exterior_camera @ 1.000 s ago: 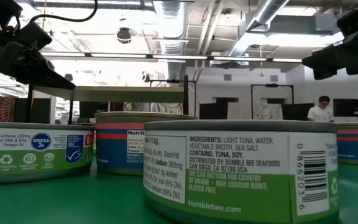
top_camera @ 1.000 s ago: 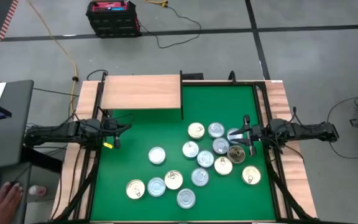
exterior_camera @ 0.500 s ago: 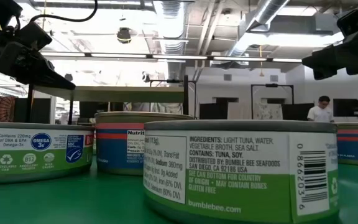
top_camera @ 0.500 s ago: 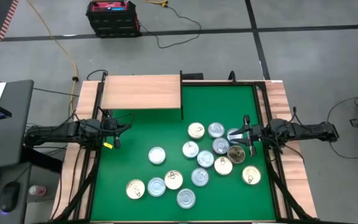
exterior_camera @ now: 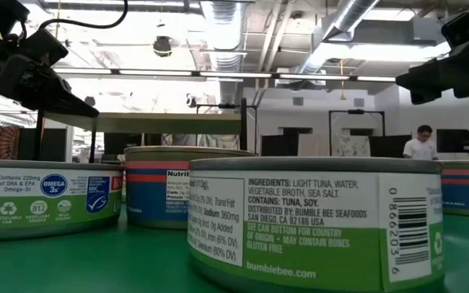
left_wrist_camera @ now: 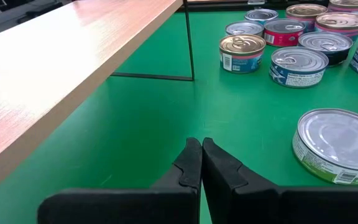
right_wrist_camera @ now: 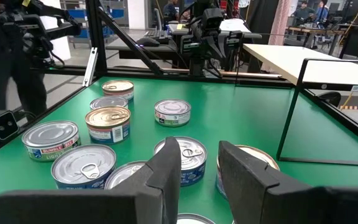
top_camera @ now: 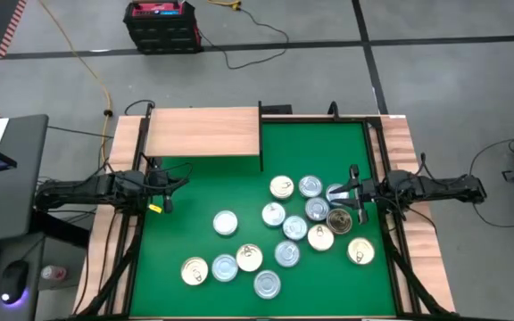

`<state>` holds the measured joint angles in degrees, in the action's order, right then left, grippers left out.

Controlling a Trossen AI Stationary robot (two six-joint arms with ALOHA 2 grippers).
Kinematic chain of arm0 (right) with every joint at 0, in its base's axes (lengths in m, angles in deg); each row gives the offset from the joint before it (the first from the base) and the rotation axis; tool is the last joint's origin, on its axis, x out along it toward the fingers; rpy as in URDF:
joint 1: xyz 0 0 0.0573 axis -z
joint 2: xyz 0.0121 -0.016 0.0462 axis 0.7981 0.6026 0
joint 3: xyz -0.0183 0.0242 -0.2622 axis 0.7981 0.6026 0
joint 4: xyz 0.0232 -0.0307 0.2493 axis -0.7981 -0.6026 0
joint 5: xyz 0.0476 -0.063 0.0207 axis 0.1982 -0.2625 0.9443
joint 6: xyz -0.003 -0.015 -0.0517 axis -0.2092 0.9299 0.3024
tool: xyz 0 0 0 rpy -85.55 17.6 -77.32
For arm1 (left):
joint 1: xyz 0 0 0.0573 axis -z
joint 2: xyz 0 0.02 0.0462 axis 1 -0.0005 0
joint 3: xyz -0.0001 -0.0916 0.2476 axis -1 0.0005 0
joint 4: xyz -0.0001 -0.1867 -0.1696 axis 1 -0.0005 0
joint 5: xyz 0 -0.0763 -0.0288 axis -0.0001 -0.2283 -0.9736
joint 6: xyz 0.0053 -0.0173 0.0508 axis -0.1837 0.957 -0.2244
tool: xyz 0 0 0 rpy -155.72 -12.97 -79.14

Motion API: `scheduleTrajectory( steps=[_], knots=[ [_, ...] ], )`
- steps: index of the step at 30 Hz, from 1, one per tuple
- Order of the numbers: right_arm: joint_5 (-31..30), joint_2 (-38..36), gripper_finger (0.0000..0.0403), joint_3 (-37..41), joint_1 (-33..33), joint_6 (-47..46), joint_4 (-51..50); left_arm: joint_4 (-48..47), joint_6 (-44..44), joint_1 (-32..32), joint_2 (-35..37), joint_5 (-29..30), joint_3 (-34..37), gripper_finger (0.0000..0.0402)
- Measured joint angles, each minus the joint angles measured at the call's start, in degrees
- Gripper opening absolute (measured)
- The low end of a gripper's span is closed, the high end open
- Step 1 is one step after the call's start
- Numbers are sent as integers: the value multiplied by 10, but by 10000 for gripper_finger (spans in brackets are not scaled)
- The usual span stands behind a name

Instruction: Stack canned seafood by type on shelf

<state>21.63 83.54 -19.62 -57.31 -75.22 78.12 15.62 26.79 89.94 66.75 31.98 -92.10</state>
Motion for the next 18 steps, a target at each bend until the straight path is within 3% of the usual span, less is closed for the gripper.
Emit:
scheduleTrajectory(
  steps=[18],
  knots=[
    [0, 0, 137, 0, 0, 0, 0, 2, -12, 0, 0, 0, 0, 5]
  ],
)
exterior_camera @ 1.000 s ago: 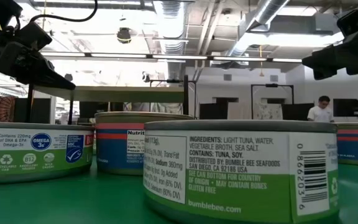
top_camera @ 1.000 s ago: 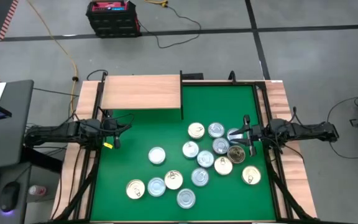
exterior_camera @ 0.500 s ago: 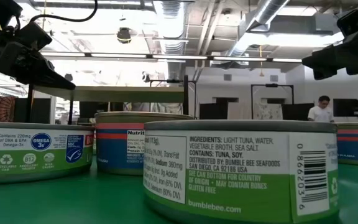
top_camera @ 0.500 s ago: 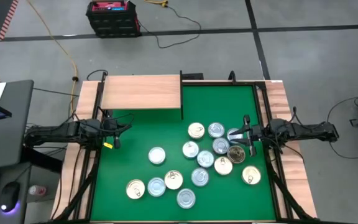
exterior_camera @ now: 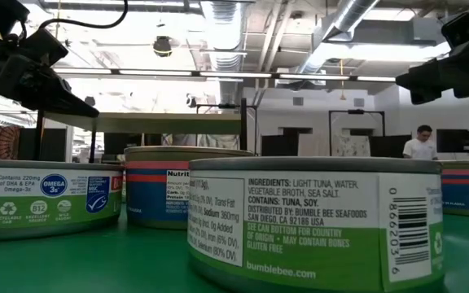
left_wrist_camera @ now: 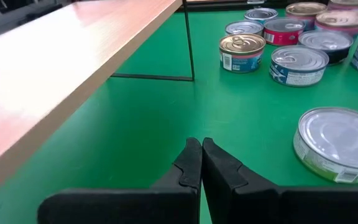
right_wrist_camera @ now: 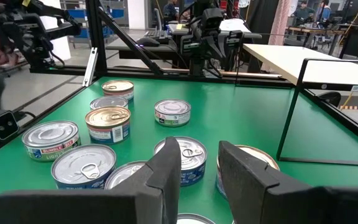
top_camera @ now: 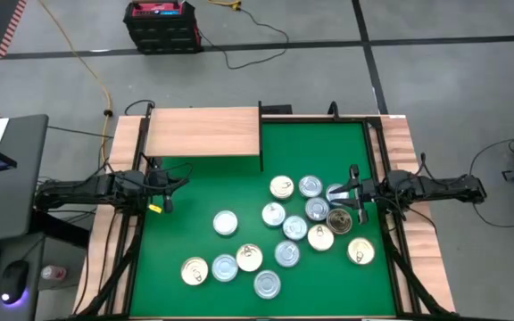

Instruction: Stack canned seafood by type on shelf

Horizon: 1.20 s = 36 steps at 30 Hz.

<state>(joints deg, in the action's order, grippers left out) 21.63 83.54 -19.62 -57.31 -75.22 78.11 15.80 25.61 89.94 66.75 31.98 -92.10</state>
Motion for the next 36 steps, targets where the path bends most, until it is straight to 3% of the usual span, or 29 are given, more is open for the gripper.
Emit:
scheduleTrajectory(
  steps=[4, 9, 14, 19, 30, 36],
  knots=[
    [0, 0, 137, 0, 0, 0, 0, 51, -24, 0, 0, 0, 5, 5],
    [0, 0, 137, 0, 0, 0, 0, 200, -1, 0, 1, 0, 4, 5],
    [0, 0, 137, 0, 0, 0, 1, 315, -63, 0, 0, 5, 3, 5],
    [0, 0, 137, 0, 0, 0, 3, 341, -63, 0, -1, 5, 3, 5],
    [-2, 0, 137, 4, 3, -1, 43, 411, 275, 0, 0, -7, 1, 5],
    [-27, 0, 137, 3, 8, -179, 261, 434, 347, 0, 0, 49, 1, 5]
  ],
)
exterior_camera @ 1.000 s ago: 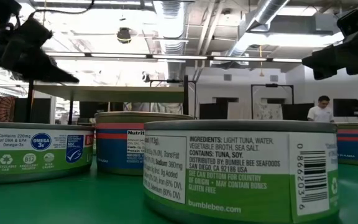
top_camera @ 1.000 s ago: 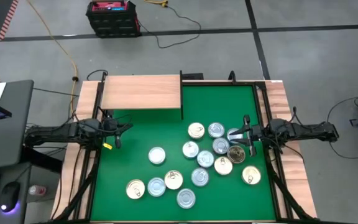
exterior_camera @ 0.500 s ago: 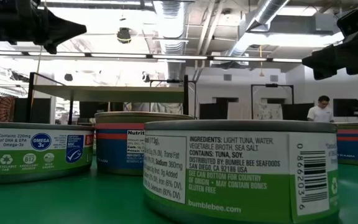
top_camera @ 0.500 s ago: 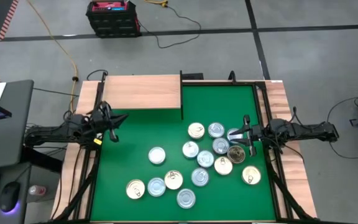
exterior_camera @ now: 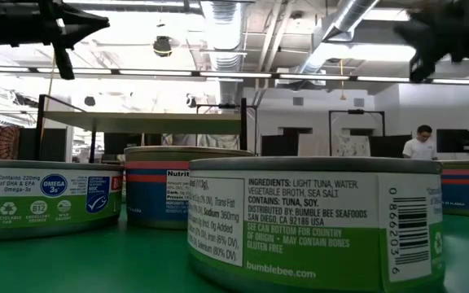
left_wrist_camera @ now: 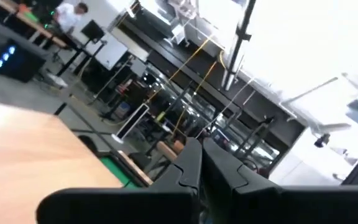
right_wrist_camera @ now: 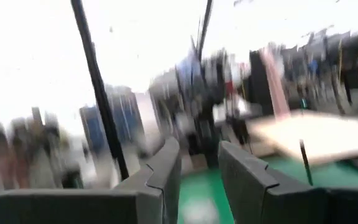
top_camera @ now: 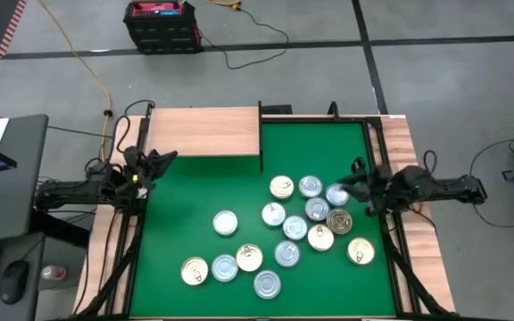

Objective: Stack canned seafood by type on shelf
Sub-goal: Put the green tuna can on the shelf

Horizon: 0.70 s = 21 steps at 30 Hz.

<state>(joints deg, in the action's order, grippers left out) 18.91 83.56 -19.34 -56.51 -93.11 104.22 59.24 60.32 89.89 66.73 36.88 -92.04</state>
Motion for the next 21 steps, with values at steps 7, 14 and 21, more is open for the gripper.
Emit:
scheduleTrajectory(
  steps=[7, 14, 21],
  knots=[
    [-79, 2, 137, -1, 17, -62, 224, -4, 39, 0, 0, 6, 0, 5],
    [-158, 2, 137, -2, 34, -65, 224, -15, -9, 0, 0, 40, 0, 5],
    [-198, 34, 132, -9, 34, -281, 127, -14, 84, 0, 0, 53, 0, 5]
  ],
)
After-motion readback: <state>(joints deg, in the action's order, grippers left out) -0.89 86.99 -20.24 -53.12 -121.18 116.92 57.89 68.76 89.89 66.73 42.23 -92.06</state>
